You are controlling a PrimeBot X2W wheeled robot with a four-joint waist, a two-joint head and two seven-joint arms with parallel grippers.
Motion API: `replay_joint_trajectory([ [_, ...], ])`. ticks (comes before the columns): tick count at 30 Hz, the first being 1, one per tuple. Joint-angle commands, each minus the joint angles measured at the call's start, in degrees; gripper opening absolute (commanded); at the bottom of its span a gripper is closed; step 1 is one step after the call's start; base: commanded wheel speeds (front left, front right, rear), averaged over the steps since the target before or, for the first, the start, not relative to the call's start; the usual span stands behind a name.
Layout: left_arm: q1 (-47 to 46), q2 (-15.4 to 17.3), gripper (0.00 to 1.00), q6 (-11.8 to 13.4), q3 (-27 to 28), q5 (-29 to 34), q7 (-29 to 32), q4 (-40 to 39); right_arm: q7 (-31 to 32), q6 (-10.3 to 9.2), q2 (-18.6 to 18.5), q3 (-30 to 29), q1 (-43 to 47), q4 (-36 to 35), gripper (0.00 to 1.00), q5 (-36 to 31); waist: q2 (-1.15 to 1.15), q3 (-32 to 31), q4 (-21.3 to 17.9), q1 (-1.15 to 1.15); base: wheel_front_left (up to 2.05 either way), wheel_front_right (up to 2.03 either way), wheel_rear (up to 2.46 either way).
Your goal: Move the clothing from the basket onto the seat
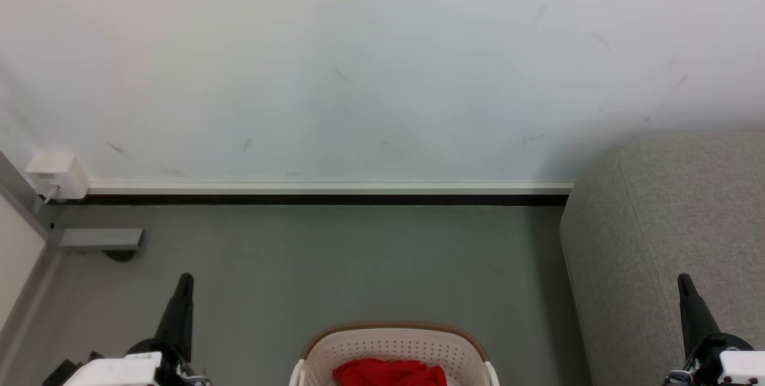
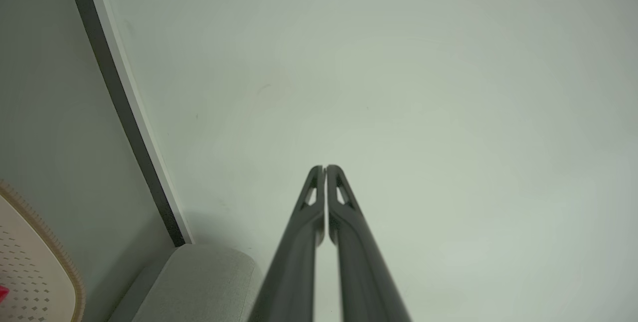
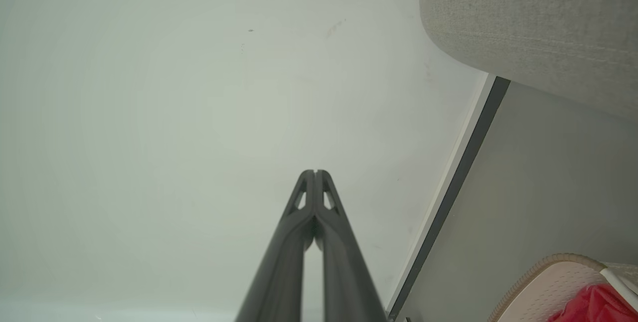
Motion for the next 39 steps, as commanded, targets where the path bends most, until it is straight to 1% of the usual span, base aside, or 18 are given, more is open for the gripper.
replay_joint_trajectory([
  [1, -0.41, 0.15, 0.0, -0.28, 0.08, -0.82, 0.18, -0.22, 0.1, -0.15, -0.44, -0.21, -0.74, -0.31, 0.0, 0.12, 0.0, 0.0, 0.0, 0.0, 0.0, 0.0, 0.0],
  [39, -0.41, 0.15, 0.0, -0.28, 0.08, -0.82, 0.18, -0.22, 0.1, -0.15, -0.44, -0.21, -0.75, -0.31, 0.0, 0.12, 0.0, 0.0, 0.0, 0.0, 0.0, 0.0, 0.0],
])
